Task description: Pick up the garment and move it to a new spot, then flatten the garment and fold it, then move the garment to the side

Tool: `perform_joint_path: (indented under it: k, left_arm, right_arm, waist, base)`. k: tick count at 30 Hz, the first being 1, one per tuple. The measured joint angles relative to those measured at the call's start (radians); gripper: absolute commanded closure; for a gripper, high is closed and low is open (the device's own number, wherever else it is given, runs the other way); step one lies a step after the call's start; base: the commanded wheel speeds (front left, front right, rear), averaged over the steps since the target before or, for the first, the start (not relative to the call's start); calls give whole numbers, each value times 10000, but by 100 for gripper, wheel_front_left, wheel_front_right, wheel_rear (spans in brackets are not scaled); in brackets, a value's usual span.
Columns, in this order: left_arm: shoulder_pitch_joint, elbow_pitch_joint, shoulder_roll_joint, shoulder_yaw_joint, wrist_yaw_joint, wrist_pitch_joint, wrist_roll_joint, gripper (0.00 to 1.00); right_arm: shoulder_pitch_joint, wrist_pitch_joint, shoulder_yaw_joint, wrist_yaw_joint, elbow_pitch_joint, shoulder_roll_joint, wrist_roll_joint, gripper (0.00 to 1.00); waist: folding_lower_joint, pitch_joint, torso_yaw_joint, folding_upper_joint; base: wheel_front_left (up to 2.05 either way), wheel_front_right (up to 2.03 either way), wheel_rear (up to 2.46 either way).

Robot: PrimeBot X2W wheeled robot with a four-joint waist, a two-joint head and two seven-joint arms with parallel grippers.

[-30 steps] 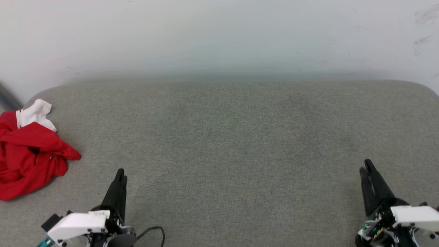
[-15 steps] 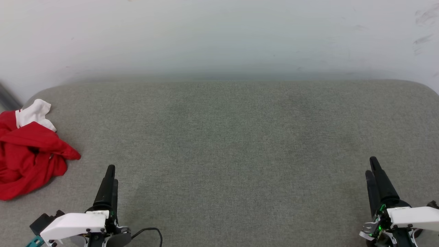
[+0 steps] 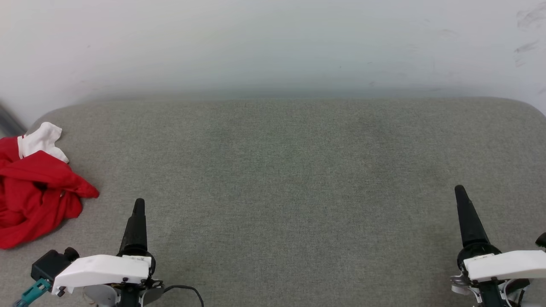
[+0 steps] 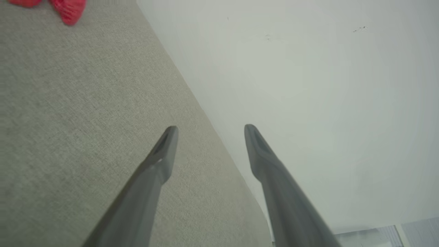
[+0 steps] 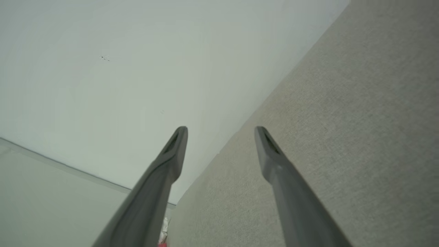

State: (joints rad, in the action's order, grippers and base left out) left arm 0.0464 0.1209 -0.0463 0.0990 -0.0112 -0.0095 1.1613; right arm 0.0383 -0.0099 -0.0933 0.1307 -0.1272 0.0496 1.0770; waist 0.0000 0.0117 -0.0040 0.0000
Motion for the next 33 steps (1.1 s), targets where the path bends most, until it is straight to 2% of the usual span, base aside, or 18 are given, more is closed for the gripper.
perform_joint_path:
  k: [15,33]
  left_arm:
    - [-308,-339,-21,-635,594,-568,-3350,0]
    - [-572,-451,-244,-1315,1277,-1124,-5785,0]
  right_arm:
    - [-244,-566,372,0,224,0,-3110,0]
    - [-432,-1127,447,0,617,2,-5482,0]
  waist:
    - [0,21,-10,0]
    - [0,46,-9,0]
  base:
    - [0,0,0]
    - [0,0,0]
